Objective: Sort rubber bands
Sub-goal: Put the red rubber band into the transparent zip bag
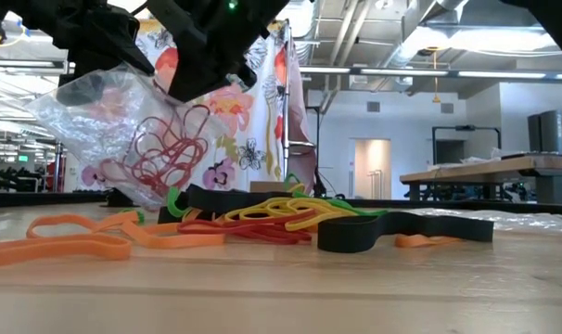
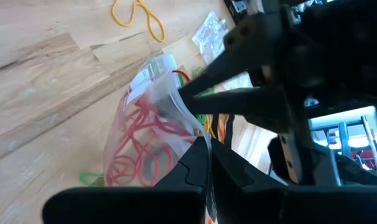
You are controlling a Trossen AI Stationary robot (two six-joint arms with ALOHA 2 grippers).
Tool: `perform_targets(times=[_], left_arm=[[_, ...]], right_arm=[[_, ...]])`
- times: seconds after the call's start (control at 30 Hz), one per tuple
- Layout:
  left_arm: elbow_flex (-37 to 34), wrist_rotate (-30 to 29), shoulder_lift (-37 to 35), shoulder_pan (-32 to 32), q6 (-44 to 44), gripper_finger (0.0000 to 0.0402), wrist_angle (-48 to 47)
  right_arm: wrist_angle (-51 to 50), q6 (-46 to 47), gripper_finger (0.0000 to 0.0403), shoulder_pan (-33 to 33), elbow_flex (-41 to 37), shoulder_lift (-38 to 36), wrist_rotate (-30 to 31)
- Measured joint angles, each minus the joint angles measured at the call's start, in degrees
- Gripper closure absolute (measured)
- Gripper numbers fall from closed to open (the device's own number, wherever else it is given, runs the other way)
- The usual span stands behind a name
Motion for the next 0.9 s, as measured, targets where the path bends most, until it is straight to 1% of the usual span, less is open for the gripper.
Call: perform_targets(times=[0.1,0.3,0.4,0.53,0.6,0.77,0.9], left_arm=[[0.00,-0.02,-0.01,0.00,0.50,0.0402,-0.02],[0.00,-0.07,-0.01,0.00,0.68,0.0402,-0.02],[0.00,-0.09,-0.01,0.00,0.65,0.0402,-0.02],[0.00,-0.01,-0.01,0.00,0.61,0.0402,0.00],[0.00,0.09,-0.01,0.00,0.67,0.0402,-0.02],[0.00,0.22,-0.01,0.00,0.62,0.0402,0.00],[0.00,0.25,0.01,0.00,0.07,0.0402,0.04]], right_arm=[[-5.95,2.90,0.0381,-0.85,2.57,0.00,-5.22],[-7.87,0.69,0.0355,-0.83,6.35,-0.26,-4.09],[-12.63,0.70,0.0354,-0.50,9.43,-0.24,-4.09],[-24.67,2.57,0.0355,-0.48,12.99,-0.40,-4.03],[-27.73,2.64,0.0355,-0.25,13.22,-0.33,-3.89],[-28.56,2.73,0.0364,0.26,13.27,0.02,-5.27],[-27.84,2.25,0.0395,0.02,13.19,0.72,-5.45]])
